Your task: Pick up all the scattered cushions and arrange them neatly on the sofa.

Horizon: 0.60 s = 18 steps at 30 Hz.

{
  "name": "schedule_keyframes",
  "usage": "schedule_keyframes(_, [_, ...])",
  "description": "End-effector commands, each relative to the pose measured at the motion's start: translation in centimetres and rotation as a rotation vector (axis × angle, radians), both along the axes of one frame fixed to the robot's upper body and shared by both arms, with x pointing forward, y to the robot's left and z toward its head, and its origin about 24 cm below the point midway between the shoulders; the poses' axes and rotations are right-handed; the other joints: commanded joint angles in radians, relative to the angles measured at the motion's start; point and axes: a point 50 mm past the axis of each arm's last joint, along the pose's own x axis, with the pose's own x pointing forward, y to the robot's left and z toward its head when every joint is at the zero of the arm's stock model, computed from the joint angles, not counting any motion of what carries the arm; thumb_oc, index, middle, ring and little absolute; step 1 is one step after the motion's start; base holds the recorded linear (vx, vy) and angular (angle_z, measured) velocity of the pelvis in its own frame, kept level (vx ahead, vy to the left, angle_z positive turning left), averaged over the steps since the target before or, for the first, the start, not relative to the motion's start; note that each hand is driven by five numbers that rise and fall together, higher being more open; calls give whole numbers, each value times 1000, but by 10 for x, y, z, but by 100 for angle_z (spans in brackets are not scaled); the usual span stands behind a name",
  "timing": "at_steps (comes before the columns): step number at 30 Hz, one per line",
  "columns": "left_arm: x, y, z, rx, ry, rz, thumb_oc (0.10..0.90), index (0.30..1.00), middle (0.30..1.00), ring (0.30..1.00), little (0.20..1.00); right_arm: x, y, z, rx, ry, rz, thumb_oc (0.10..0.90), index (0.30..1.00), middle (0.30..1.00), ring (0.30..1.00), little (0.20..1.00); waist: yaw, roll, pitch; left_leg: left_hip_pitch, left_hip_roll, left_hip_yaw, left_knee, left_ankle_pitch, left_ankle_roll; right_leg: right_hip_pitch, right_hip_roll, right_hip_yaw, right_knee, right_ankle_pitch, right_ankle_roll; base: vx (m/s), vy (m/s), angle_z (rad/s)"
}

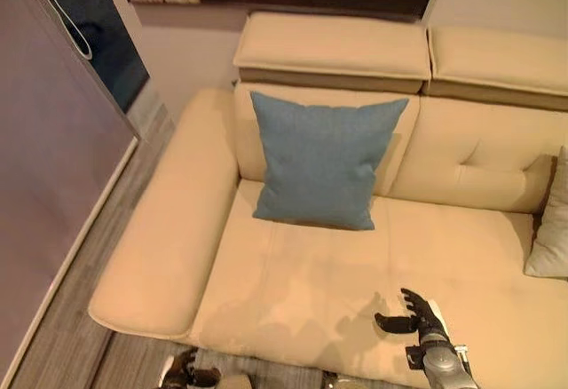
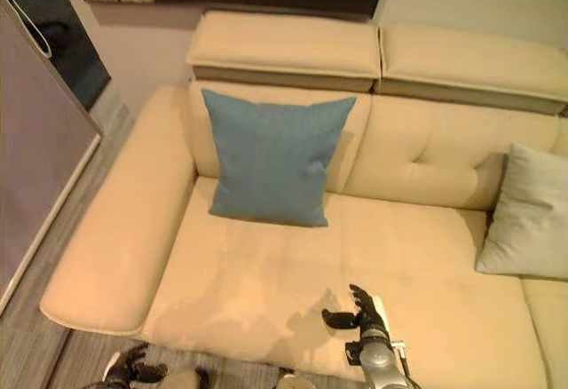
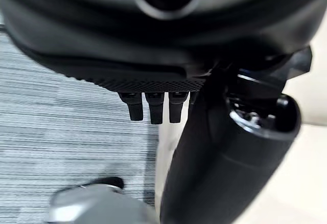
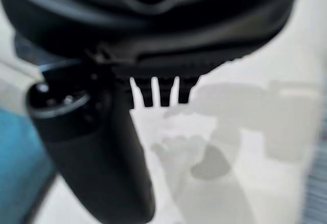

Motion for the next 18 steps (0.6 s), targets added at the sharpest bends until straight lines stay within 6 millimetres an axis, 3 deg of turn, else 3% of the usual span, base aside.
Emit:
schedule_keyframes(1, [14, 17, 10, 63, -64, -1, 800, 900, 900, 900, 900, 11, -3, 5, -25, -18, -11, 800, 900, 900, 900, 900, 1, -38, -19, 61, -70, 3, -97, -102, 95, -98, 6, 2, 66, -53, 82, -139, 145, 13])
schedule_keyframes(2, [14, 17, 10, 63, -64, 0, 800, 900, 900, 900, 900, 11, -3, 5, -25, -18, -11, 800, 900, 900, 900, 900, 2, -38, -19, 63, -70, 4, -99, -101, 95, -99, 6, 3, 66, -53, 82, -140, 156, 19])
schedule_keyframes(5, [22, 17, 11, 78, -70, -9, 800, 900, 900, 900, 900, 2, -1, -5, -25, 62, -42, 800, 900, 900, 900, 900, 2, -44, -6, 73, -120, -17, -188, -94, 130, -169, -35, 10, 48, 21, 131, -279, 227, 11])
schedule_keyframes(7, [29, 20, 14, 95, -82, -31, 800, 900, 900, 900, 900, -1, 4, -10, -15, 98, -37, 800, 900, 900, 900, 900, 4, -45, 13, 63, -128, -17, -200, -75, 141, -198, -54, 14, 51, 42, 151, -350, 160, -16])
schedule_keyframes(10, [35, 23, 16, 109, -90, -56, 800, 900, 900, 900, 900, -3, 7, -12, 6, 112, -48, 800, 900, 900, 900, 900, 17, -34, 36, 32, -120, -7, -210, -40, 160, -191, -37, 61, 141, -23, 137, -313, 82, -35])
schedule_keyframes(11, [35, 23, 17, 109, -90, -56, 800, 900, 900, 900, 900, -2, 7, -12, 7, 111, -48, 800, 900, 900, 900, 900, 16, -36, 34, 29, -124, -7, -211, -36, 161, -195, -41, 61, 142, -22, 137, -281, 82, -25])
schedule_keyframes(12, [30, 25, 15, 108, -68, -51, 800, 900, 900, 900, 900, -6, 8, -14, 14, 117, -53, 800, 900, 900, 900, 900, 35, -24, 30, 19, -116, 3, -228, -13, 175, -165, -29, 65, 244, -72, 115, -185, 51, -24])
schedule_keyframes(13, [30, 25, 15, 109, -68, -51, 800, 900, 900, 900, 900, -6, 8, -14, 14, 117, -53, 800, 900, 900, 900, 900, 34, -26, 27, 15, -118, 2, -229, -10, 175, -168, -31, 65, 244, -71, 116, -260, 59, -32])
schedule_keyframes(15, [26, 27, 14, 111, -50, -53, 800, 900, 900, 900, 900, -11, 9, -17, 22, 137, -57, 800, 900, 900, 900, 900, 48, -17, 11, 7, -105, 5, -252, 15, 181, -136, -6, 75, 327, -127, 103, -191, -17, -41])
schedule_keyframes(16, [23, 28, 13, 111, -39, -46, 800, 900, 900, 900, 900, -15, 12, -20, 39, 149, -69, 800, 900, 900, 900, 900, 67, -24, -14, -14, -102, 19, -263, 40, 173, -46, 6, 71, 306, -159, 111, -288, -228, -19])
schedule_keyframes(17, [17, 23, 10, 92, -30, -7, 800, 900, 900, 900, 900, -15, 17, -21, 49, 148, -77, 800, 900, 900, 900, 900, 85, -42, -56, -27, -93, 48, -293, 67, 151, 28, 37, 59, 132, -175, 100, -270, -303, 6])
schedule_keyframes(18, [16, 22, 9, 83, -28, 8, 800, 900, 900, 900, 900, -15, 17, -22, 47, 154, -72, 800, 900, 900, 900, 900, 82, -41, -61, -25, -84, 52, -305, 78, 142, 38, 52, 65, 94, -167, 94, -158, -282, -30])
